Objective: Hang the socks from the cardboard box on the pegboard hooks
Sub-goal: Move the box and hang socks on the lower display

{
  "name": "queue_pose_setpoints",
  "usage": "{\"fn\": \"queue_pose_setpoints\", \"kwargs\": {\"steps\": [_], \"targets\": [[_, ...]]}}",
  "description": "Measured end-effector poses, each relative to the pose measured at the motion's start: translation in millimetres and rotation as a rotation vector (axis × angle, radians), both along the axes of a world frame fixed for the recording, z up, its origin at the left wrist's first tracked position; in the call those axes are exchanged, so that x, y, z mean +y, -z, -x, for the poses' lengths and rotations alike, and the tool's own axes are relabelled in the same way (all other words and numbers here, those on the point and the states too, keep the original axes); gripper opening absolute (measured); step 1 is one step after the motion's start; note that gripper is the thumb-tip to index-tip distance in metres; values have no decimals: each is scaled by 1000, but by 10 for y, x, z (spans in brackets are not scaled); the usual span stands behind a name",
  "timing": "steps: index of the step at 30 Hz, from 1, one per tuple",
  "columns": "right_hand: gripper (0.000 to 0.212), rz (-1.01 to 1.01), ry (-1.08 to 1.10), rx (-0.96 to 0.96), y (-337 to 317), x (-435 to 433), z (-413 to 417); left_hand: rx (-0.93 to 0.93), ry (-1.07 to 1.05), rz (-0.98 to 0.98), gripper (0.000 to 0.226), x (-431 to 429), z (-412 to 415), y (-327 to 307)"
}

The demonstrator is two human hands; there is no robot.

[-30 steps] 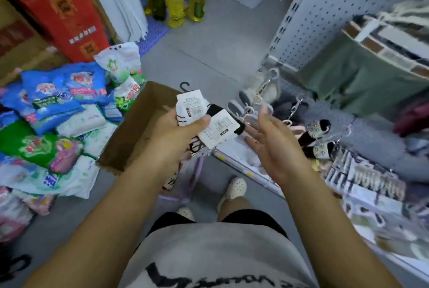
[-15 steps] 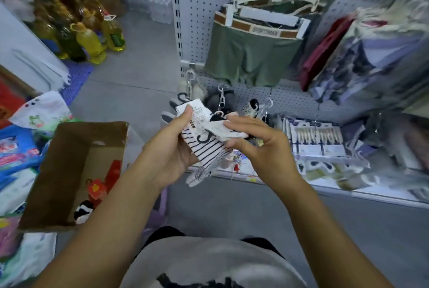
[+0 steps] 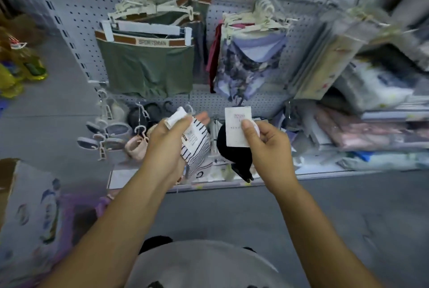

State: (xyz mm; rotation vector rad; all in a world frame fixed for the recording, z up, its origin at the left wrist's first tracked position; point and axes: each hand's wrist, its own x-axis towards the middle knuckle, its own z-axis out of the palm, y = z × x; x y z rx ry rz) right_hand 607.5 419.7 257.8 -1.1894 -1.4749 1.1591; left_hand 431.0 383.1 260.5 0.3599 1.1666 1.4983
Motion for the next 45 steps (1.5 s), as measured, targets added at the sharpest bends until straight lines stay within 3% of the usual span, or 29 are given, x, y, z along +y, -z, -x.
{"fn": "queue_pose_setpoints", "kwargs": {"steps": [5, 9, 14, 16, 25, 31, 33, 36, 45], "targets": [[23, 45, 85, 72, -148, 241, -360, 91, 19, 0, 31, 346, -284, -158], [29, 86, 117, 131, -240, 477, -523, 194, 114, -176, 42, 618, -329, -287], [28, 65, 131, 150, -406, 835, -608, 403, 97, -263, 24, 1061, -291, -354], [30, 42, 138, 167, -521, 1017, -604, 489, 112, -303, 28, 1289, -244, -421], [34, -66, 122, 193, -1245, 2045, -317, 806, 20, -582, 37, 2353, 27, -1272], [43, -211, 172, 188, -1742, 2815, 4, 820, -98, -667, 53, 2975, 269, -1821], [36, -259, 179, 211, -1892, 3060, 85, 769, -132, -636, 56, 3153, 322, -1947], [27, -319, 228, 217, -2121, 3405, 153, 676, -127, -582, 47, 3375, 364, -2093], [39, -404, 335, 217, -2782, 4299, 204, 823, -235, -620, 22, 3829, 412, -2362]]}}
